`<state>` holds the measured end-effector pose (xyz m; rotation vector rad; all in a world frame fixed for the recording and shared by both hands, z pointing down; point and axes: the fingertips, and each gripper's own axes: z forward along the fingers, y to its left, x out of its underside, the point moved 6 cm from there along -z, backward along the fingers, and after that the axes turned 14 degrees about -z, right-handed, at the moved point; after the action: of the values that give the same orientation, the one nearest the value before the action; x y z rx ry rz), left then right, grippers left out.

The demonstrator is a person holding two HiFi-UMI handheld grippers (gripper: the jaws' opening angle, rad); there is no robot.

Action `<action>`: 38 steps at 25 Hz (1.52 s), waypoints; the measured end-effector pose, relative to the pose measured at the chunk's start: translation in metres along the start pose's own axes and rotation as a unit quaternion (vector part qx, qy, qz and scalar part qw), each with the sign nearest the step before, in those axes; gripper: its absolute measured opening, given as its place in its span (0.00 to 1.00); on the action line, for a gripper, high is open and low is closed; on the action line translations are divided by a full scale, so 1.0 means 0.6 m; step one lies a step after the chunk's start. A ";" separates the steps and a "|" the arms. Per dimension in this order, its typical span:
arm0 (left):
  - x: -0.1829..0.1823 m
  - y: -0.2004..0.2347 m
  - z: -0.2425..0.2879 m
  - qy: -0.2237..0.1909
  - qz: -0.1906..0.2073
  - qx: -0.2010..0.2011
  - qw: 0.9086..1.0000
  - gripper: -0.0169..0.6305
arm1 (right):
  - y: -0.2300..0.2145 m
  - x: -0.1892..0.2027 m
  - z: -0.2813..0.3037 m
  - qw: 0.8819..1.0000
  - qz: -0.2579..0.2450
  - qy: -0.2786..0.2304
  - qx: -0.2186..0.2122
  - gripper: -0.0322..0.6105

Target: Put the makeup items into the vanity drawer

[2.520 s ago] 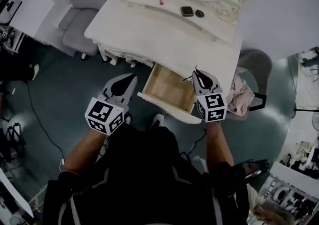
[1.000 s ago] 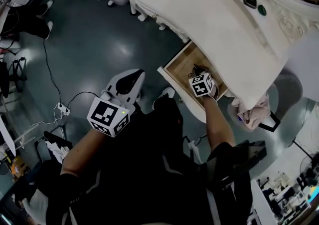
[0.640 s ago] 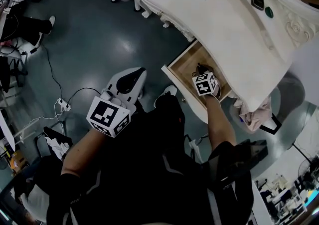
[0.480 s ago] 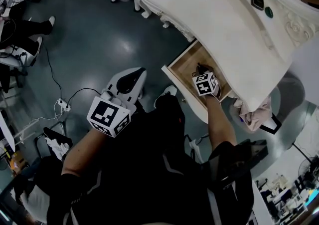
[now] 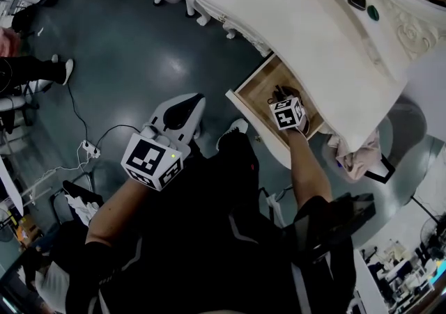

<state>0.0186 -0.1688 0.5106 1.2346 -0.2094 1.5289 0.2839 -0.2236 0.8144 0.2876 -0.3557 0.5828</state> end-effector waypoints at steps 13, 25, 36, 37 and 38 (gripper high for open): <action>-0.070 -0.023 0.000 -0.017 0.037 0.077 0.996 0.03 | -0.009 -0.071 -0.149 0.996 0.045 -0.057 0.054 0.22; -0.148 -0.038 0.017 -0.021 0.059 0.177 0.982 0.03 | -0.062 -0.121 -0.384 0.964 0.136 -0.156 0.168 0.11; -0.224 -0.086 0.033 -0.034 0.107 0.255 0.960 0.03 | -0.067 -0.154 -0.628 0.904 0.181 -0.242 0.301 0.07; -0.231 -0.092 0.032 -0.035 0.113 0.261 0.958 0.03 | -0.062 -0.153 -0.646 0.899 0.187 -0.249 0.309 0.07; -0.236 -0.097 0.031 -0.036 0.120 0.265 0.956 0.03 | -0.056 -0.154 -0.663 0.894 0.192 -0.256 0.315 0.06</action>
<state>0.0549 -0.2472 0.3827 1.7387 0.0118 1.8205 0.3288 -0.1514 0.4137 1.0254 -0.7401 1.0121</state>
